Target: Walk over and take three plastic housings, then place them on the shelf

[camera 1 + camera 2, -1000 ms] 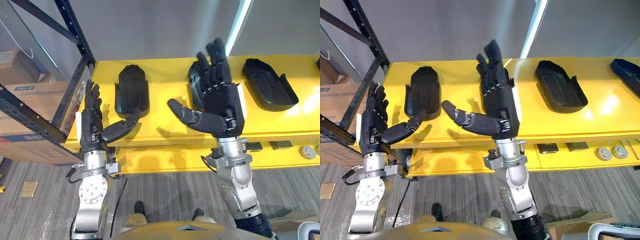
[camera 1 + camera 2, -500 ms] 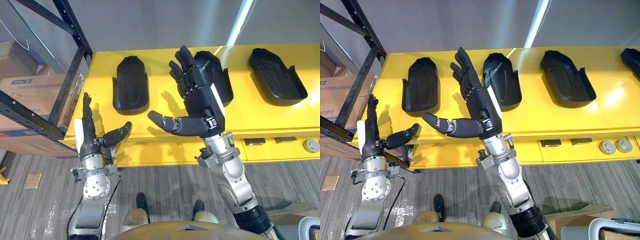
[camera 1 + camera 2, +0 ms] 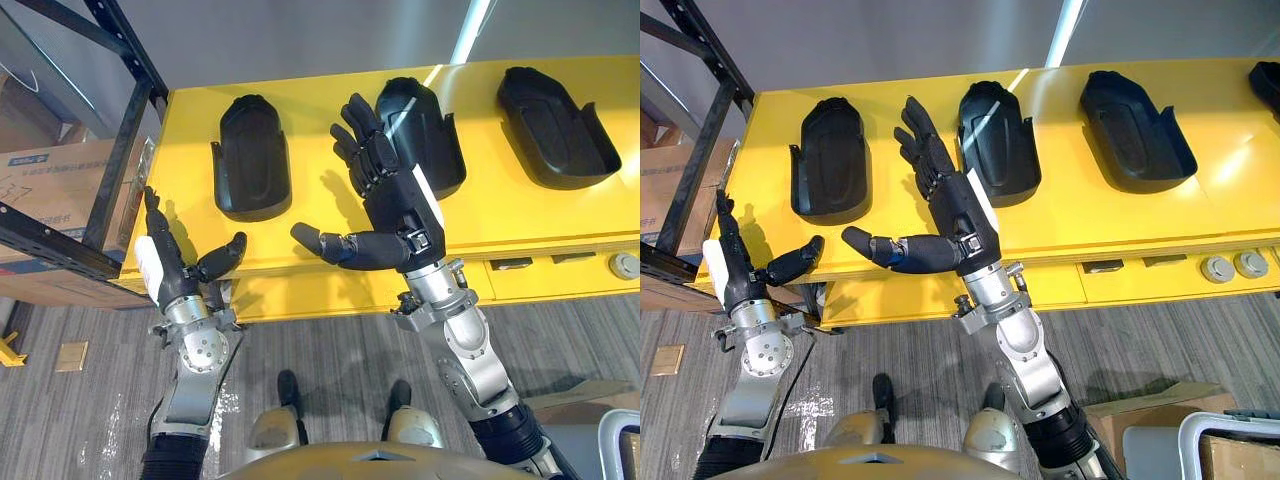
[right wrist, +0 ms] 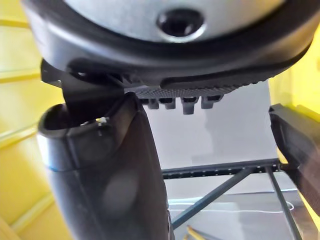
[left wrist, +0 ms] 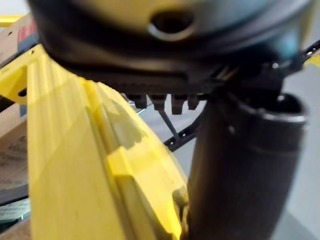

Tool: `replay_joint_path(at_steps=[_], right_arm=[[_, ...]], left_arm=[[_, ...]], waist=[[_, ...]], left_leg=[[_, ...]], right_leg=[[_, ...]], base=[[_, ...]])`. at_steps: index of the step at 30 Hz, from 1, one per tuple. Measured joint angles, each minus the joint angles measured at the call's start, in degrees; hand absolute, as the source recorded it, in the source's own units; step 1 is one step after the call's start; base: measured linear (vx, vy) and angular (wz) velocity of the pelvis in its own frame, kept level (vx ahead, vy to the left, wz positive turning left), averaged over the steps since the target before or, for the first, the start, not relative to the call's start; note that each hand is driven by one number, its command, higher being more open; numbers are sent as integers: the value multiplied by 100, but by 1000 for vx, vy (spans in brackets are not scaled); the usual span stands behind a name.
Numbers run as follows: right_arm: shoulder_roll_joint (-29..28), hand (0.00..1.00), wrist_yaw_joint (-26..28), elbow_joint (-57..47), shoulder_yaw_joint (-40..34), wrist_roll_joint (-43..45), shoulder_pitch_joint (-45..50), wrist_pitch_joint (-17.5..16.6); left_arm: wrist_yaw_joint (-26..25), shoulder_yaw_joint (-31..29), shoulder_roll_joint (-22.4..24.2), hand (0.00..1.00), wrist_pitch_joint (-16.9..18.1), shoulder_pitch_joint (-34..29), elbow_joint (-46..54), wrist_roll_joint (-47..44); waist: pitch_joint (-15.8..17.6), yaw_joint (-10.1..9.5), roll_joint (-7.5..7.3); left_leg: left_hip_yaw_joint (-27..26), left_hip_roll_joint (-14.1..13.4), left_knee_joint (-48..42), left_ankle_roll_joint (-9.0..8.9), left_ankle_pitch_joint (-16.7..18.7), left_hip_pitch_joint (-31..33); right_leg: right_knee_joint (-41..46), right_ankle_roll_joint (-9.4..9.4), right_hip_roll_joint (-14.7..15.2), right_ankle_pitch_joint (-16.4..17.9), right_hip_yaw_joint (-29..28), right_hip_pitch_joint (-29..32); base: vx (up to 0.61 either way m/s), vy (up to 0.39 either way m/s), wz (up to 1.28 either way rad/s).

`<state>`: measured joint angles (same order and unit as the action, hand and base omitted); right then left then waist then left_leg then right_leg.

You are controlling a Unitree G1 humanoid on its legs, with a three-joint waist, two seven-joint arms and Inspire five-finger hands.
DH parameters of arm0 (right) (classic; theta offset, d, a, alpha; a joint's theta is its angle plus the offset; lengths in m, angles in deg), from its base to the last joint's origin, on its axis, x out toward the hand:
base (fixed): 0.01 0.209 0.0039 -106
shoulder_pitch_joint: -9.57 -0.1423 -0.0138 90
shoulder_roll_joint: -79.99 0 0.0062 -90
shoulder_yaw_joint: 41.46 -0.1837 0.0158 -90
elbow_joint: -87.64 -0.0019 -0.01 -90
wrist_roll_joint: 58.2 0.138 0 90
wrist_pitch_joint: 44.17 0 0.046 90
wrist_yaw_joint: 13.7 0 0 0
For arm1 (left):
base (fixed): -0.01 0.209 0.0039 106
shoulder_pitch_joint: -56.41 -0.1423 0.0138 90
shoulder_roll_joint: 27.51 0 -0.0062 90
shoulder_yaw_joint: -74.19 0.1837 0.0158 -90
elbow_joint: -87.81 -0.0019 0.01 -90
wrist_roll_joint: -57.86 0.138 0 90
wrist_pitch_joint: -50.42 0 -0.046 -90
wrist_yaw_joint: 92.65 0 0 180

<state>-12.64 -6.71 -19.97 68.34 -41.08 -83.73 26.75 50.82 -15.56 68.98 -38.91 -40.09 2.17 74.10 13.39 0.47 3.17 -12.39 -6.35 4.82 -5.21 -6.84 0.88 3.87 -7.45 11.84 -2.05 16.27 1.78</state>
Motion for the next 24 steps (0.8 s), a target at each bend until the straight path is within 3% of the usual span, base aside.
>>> replay_joint_path(at_steps=[10, 24], right_arm=[[-22, 100, 8, 0, -11, 4, 34, 126], [-42, 100, 8, 0, -4, -2, 297, 259]], left_arm=[[-455, -16, 126, 100, -77, 180, -230, -252], [-531, -65, 252, 100, -49, 259, -278, -735]], waist=[[30, 37, -9], [36, 134, -9]], left_leg=[[-45, -3, 0, 4, -13, -47], [-130, -12, 1, -3, -12, -134]], right_leg=[[77, 3, 1, 19, -79, 11], [96, -8, -8, 18, -170, 8]], base=[[-5, 2, -2], [-2, 2, -3]])
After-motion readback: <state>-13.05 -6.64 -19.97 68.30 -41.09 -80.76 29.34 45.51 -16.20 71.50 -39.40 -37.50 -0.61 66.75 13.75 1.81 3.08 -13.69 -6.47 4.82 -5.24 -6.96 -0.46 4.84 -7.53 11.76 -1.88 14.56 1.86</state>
